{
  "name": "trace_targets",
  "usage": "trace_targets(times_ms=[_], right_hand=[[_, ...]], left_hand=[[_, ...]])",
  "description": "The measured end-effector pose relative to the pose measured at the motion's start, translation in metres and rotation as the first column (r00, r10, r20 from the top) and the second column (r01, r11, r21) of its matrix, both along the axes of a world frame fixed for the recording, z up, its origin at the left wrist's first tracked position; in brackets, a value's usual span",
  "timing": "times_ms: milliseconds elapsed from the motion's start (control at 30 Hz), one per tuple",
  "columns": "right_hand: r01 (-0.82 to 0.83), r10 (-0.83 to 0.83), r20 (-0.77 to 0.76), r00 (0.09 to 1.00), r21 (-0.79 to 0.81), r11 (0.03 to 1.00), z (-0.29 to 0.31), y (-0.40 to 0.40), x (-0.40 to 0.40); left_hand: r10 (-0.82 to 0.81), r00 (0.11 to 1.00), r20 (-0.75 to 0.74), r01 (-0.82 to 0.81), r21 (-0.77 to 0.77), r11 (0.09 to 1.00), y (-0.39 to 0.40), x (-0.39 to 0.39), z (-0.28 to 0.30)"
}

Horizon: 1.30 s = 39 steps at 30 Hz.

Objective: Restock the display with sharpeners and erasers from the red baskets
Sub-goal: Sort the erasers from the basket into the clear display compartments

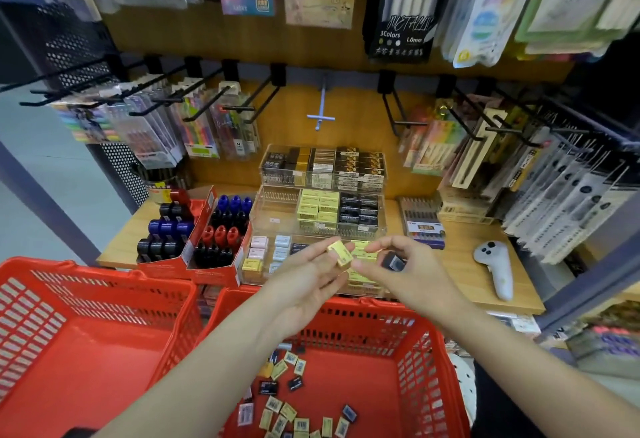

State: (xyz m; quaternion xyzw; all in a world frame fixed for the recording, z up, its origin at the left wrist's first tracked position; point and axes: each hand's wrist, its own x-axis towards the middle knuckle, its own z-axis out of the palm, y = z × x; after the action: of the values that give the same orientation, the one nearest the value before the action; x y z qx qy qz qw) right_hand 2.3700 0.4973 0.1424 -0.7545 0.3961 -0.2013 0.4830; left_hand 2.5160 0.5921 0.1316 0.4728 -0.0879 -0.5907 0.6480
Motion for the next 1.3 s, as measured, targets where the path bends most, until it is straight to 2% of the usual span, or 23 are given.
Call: trace_targets(times_ms=[33, 100, 233, 267, 300, 333, 367, 400, 433, 467, 500, 533, 633, 667, 733, 967, 1033, 1100, 1133, 1200, 1267, 1300], right_hand=[[-0.022, 0.018, -0.026, 0.999, -0.176, 0.984, -0.003, 0.001, 0.002], [-0.032, 0.019, -0.038, 0.999, -0.374, 0.927, -0.008, 0.002, 0.005], [-0.061, 0.041, -0.05, 0.998, -0.525, 0.849, -0.02, -0.008, 0.008], [-0.088, 0.049, -0.085, 0.995, -0.541, 0.837, -0.023, -0.014, 0.007], [-0.121, 0.051, -0.139, 0.989, -0.555, 0.823, -0.027, -0.022, 0.006], [-0.154, 0.042, -0.204, 0.978, -0.571, 0.806, -0.032, -0.031, 0.005], [-0.18, 0.019, -0.273, 0.962, -0.579, 0.795, -0.038, -0.042, 0.004], [-0.197, -0.007, -0.336, 0.942, -0.57, 0.798, -0.045, -0.052, 0.001], [-0.204, -0.028, -0.386, 0.922, -0.546, 0.813, -0.053, -0.062, 0.0], [-0.209, -0.038, -0.428, 0.903, -0.515, 0.831, -0.061, -0.069, -0.001], [-0.22, -0.037, -0.467, 0.884, -0.484, 0.847, -0.071, -0.075, -0.001], [-0.236, -0.028, -0.499, 0.866, -0.457, 0.858, -0.08, -0.078, 0.001], [-0.254, -0.013, -0.525, 0.851, -0.432, 0.866, -0.101, -0.08, 0.014], [-0.249, -0.014, -0.517, 0.856, -0.435, 0.865, -0.106, -0.079, 0.019], [-0.231, -0.014, -0.493, 0.87, -0.432, 0.872, -0.113, -0.078, 0.027], [-0.135, -0.106, -0.436, 0.894, -0.485, 0.864, -0.119, -0.071, 0.041], [-0.129, -0.111, -0.44, 0.891, -0.48, 0.868, -0.116, -0.07, 0.041], [-0.109, -0.096, -0.414, 0.905, -0.446, 0.888, -0.112, -0.069, 0.04], [-0.061, -0.095, -0.381, 0.92, -0.378, 0.924, -0.107, -0.068, 0.041], [0.066, -0.086, -0.302, 0.95, -0.076, 0.995, -0.089, -0.064, 0.045], [0.078, -0.019, -0.24, 0.971, 0.24, 0.968, -0.071, -0.057, 0.049], [0.034, 0.031, -0.219, 0.975, 0.286, 0.957, -0.062, -0.052, 0.05]], left_hand=[[-0.002, 1.0, -0.009, 0.002, 0.002, 1.0, -0.002, -0.002, -0.002], [0.0, 0.998, -0.055, -0.001, -0.02, 1.0, -0.007, -0.008, -0.008], [0.009, 0.991, -0.131, -0.015, -0.046, 0.999, -0.019, -0.009, -0.02], [-0.005, 0.995, -0.099, 0.001, -0.044, 0.999, -0.023, -0.006, -0.024], [-0.031, 1.0, -0.003, 0.031, -0.019, 0.999, -0.027, -0.003, -0.03], [-0.081, 0.98, 0.18, 0.075, 0.039, 0.996, -0.031, 0.003, -0.037], [-0.159, 0.888, 0.431, 0.112, 0.133, 0.985, -0.036, 0.01, -0.046], [-0.249, 0.696, 0.673, 0.113, 0.24, 0.964, -0.04, 0.018, -0.056], [-0.333, 0.435, 0.837, 0.106, 0.319, 0.942, -0.043, 0.026, -0.068], [-0.388, 0.196, 0.901, 0.118, 0.371, 0.921, -0.046, 0.033, -0.078], [-0.421, 0.033, 0.906, 0.152, 0.412, 0.898, -0.048, 0.037, -0.087], [-0.445, -0.076, 0.892, 0.196, 0.451, 0.871, -0.051, 0.04, -0.095], [-0.45, -0.299, 0.841, 0.24, 0.523, 0.818, -0.058, 0.043, -0.108], [-0.442, -0.353, 0.824, 0.23, 0.535, 0.813, -0.06, 0.044, -0.109], [-0.459, -0.398, 0.794, 0.209, 0.565, 0.798, -0.062, 0.048, -0.111], [-0.464, -0.416, 0.782, 0.215, 0.58, 0.786, -0.061, 0.051, -0.114], [-0.478, -0.387, 0.788, 0.226, 0.584, 0.779, -0.061, 0.05, -0.113], [-0.483, -0.296, 0.824, 0.244, 0.555, 0.795, -0.06, 0.047, -0.111], [-0.478, -0.205, 0.854, 0.247, 0.518, 0.819, -0.059, 0.046, -0.107], [-0.439, 0.063, 0.896, 0.211, 0.418, 0.884, -0.057, 0.044, -0.095], [-0.363, 0.433, 0.825, 0.164, 0.324, 0.932, -0.051, 0.046, -0.079], [-0.32, 0.611, 0.724, 0.158, 0.285, 0.946, -0.046, 0.047, -0.07]])
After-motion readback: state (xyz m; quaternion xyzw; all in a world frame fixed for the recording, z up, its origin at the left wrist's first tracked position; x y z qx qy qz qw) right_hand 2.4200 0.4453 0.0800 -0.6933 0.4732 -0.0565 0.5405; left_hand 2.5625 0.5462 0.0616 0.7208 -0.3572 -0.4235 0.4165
